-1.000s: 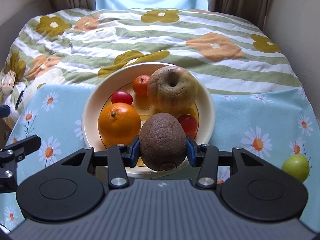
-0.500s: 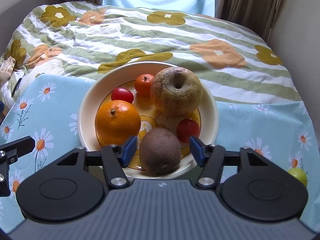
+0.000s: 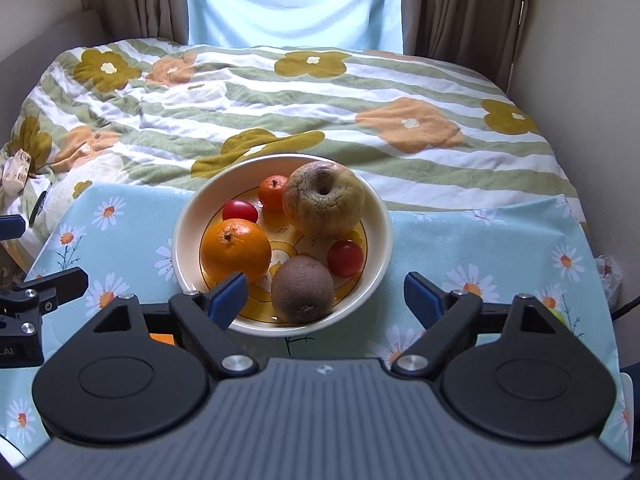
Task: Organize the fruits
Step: 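Withdraw both grippers from the bowl toward the remaining fruit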
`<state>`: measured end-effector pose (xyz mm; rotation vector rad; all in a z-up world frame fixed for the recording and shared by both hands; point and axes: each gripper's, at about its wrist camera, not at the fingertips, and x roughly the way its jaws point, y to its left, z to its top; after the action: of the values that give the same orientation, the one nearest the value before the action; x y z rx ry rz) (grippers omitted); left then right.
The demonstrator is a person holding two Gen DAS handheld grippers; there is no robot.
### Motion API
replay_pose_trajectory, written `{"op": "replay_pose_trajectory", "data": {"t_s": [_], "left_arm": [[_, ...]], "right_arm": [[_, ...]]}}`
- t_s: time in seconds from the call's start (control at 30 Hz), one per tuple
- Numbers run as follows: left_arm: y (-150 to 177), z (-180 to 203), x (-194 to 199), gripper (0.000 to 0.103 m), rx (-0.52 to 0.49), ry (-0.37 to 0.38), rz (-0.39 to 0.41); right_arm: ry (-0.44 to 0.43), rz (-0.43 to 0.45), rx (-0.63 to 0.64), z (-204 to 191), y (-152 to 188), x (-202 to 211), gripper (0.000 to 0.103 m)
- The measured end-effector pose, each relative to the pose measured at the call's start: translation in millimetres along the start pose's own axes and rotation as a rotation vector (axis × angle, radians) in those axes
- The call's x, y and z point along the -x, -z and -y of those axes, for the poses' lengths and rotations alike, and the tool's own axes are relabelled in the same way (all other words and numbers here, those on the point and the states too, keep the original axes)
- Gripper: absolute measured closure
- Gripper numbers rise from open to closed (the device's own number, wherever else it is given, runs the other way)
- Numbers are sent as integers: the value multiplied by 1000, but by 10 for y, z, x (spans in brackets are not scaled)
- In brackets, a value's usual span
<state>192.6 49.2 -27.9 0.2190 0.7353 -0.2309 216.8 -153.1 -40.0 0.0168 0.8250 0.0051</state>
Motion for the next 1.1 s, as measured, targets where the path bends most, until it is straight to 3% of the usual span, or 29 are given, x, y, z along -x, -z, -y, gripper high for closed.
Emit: {"op": "replay_pose_trajectory", "data": {"t_s": [0.7, 0.93, 1.1], "left_arm": [[-26, 104, 581, 1, 2, 57, 88], [53, 228, 635, 1, 21, 30, 78], [152, 422, 714, 1, 69, -34, 74]], "right_arm": [[55, 103, -57, 264, 185, 1043, 0], [54, 102, -38, 529, 295, 1113, 0], [7, 95, -5, 754, 365, 1091, 0]]}}
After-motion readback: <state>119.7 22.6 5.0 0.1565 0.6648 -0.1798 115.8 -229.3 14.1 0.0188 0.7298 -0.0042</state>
